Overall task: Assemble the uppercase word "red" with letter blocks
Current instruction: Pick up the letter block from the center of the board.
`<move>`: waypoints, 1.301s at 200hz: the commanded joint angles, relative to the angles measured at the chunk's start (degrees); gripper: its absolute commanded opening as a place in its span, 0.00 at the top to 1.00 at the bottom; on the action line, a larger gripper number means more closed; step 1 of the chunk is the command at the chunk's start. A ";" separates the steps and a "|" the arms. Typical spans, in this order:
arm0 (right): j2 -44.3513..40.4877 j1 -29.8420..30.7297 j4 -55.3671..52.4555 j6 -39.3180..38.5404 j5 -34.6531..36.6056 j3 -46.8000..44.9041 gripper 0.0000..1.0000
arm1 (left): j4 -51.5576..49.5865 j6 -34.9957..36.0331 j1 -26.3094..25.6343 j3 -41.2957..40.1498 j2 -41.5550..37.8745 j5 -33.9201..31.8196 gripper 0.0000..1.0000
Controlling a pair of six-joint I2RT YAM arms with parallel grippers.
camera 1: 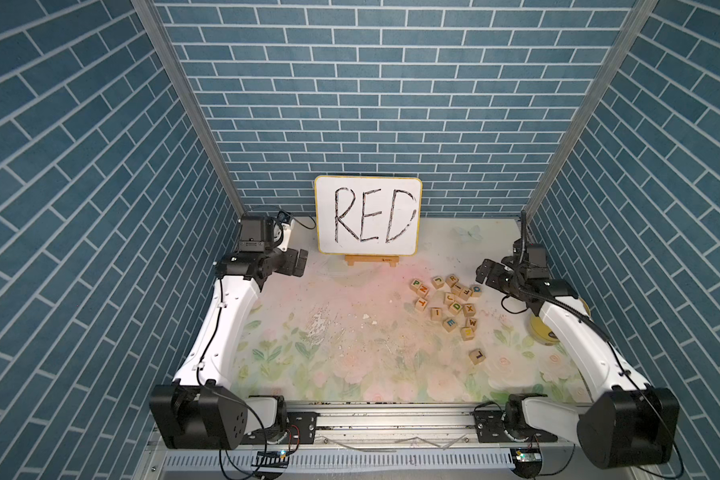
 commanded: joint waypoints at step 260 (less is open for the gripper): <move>22.51 3.23 -7.58 -13.17 -0.06 11.51 0.37 | -20.40 12.60 -0.07 5.00 2.55 8.55 0.01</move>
